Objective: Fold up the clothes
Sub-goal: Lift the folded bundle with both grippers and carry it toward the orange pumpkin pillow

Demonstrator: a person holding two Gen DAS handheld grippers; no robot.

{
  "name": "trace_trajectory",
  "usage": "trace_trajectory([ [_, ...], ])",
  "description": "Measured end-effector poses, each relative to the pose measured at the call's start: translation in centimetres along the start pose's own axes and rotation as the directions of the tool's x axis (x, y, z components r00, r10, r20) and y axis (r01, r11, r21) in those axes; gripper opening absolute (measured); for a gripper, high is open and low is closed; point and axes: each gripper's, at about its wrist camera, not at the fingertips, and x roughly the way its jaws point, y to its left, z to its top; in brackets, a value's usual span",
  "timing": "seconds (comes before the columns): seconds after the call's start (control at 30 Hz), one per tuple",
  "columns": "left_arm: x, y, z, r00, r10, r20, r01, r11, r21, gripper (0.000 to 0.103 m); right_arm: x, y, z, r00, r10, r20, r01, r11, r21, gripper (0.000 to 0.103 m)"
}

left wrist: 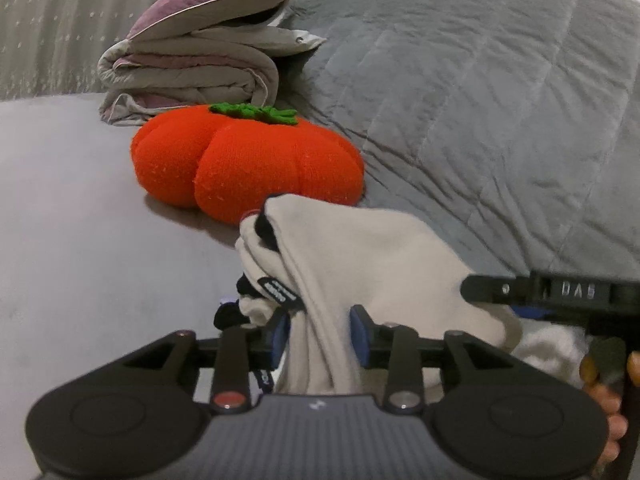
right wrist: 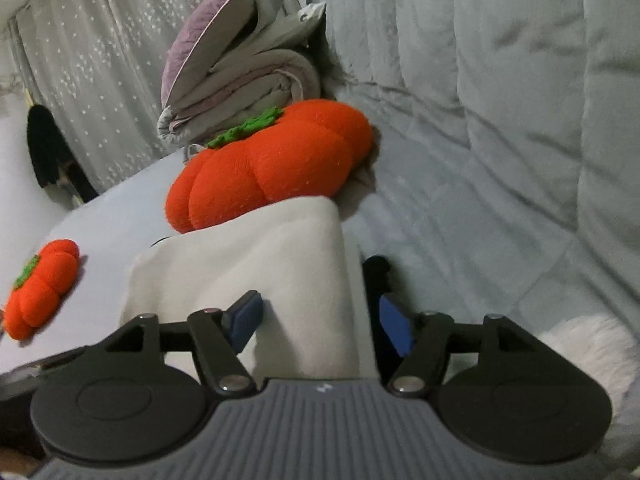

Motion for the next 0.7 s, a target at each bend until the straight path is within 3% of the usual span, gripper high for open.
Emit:
trace_trajectory([
  [0.07, -0.6, 0.4, 0.2, 1.0, 0.006, 0.02, -0.006, 1.0, -0.022, 0.035, -0.3, 0.4, 0.1, 1.0, -0.025, 0.017, 0.025, 0.999, -0.027, 0.067],
  [0.2, -2.4, 1.5, 1.1, 0.994, 0.039, 0.098, -0.03, 0.996, -0.083, 0.029, -1.2, 0.9, 0.3, 0.997, -0.025, 0.069, 0.029, 0.998, -0.051, 0.04],
  [0.3, -3.1, 1.2, 2.1, 0.989, -0.006, 0.151, 0.019, 0.996, -0.087, 0.027, -1.4, 1.9, 0.4, 0.998, -0.008, 0.069, 0.014, 0.996, -0.092, 0.038],
  [0.37, -2.5, -0.2, 2.4, 0.989, -0.029, 0.143, 0.034, 0.999, -0.036, 0.027, -1.2, 2.7, 0.4, 0.998, 0.0, 0.059, 0.007, 0.992, -0.123, 0.037],
  [0.43, -1.0, -0.5, 2.2, 0.992, -0.011, 0.127, 0.013, 1.0, -0.015, 0.025, -0.6, 3.3, 0.2, 0.999, -0.013, 0.047, 0.02, 0.989, -0.144, 0.037],
  [0.57, 1.9, -1.1, 1.7, 0.995, 0.033, 0.096, -0.035, 0.999, 0.025, 0.01, 0.6, 3.7, -0.3, 0.998, -0.052, 0.043, 0.058, 0.986, -0.158, 0.039],
  [0.7, 3.5, -0.6, 1.2, 0.995, 0.064, 0.077, -0.066, 0.997, 0.033, 0.005, 1.1, 3.6, -0.8, 0.997, -0.075, 0.03, 0.079, 0.982, -0.173, 0.039],
])
